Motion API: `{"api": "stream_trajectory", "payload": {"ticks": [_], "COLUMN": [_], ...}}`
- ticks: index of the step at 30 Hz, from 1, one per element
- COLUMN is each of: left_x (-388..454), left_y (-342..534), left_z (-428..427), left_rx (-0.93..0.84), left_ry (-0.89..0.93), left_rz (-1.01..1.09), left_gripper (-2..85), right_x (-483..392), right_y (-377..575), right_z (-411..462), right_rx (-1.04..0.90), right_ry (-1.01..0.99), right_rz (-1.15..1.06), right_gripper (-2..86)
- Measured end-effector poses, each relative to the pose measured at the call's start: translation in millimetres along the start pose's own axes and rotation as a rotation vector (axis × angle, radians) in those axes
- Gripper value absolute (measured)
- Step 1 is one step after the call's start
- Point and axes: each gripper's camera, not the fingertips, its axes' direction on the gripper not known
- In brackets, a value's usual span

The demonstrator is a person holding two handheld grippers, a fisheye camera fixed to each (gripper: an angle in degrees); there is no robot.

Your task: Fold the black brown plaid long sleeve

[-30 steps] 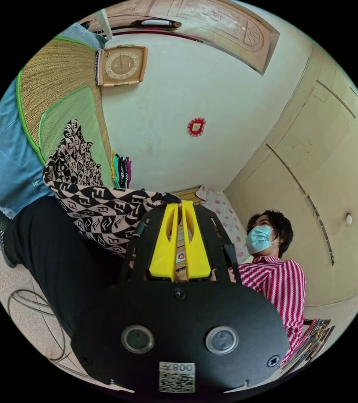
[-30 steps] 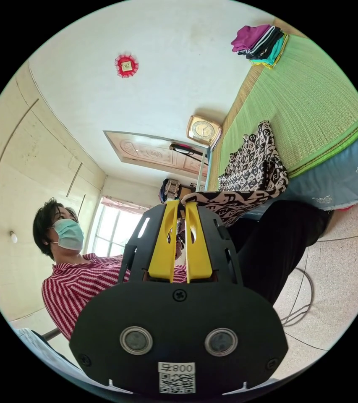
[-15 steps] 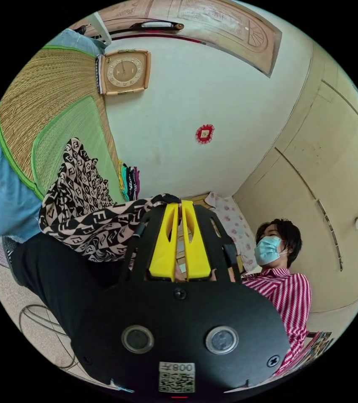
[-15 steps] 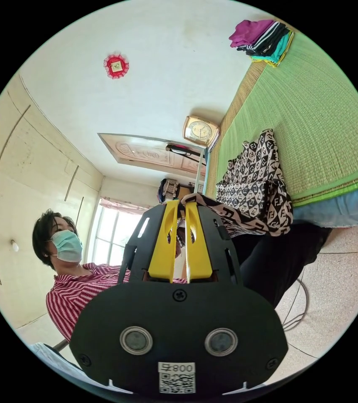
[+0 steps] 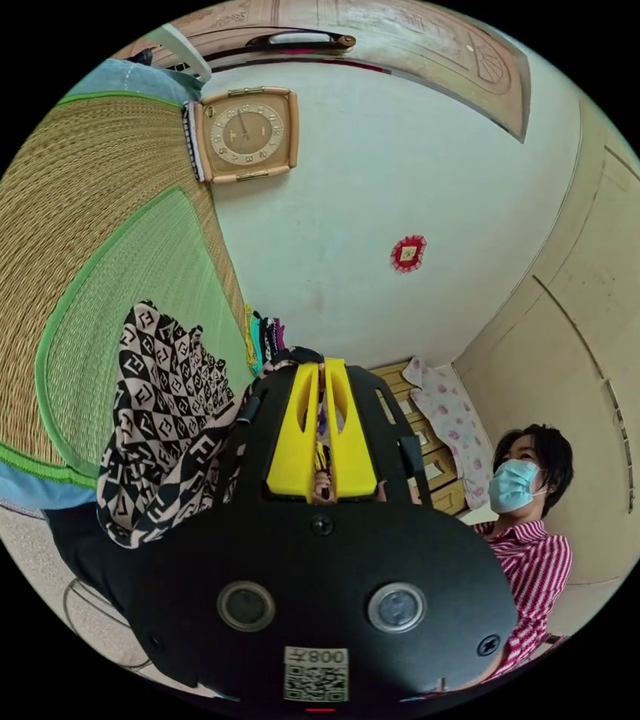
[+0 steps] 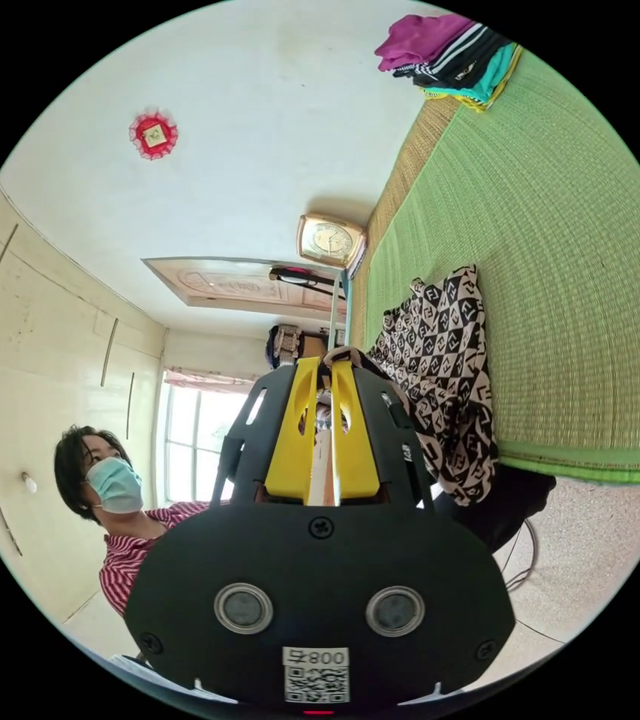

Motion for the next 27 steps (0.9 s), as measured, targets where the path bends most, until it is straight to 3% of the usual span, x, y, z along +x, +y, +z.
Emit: {"api": "stream_trajectory", "payload": {"ticks": [20,27], "left_x": [-85,-91], "left_y": [-114,-130], "left_z": [104,128], "left_rx": [0.082,0.012], "left_ry": [-0.395,-0.398], "left_rz": [-0.227,-0.200], "left_gripper": [1.9,3.1], "right_x": [97,105], "right_y": [-164,-180], "right_z": [34,38], "right_rx": [-0.025,-0.031], "right_ry": [0.091,0.123], "right_rz": [0.243,0.203], "right_gripper": [3.9,5.1]}}
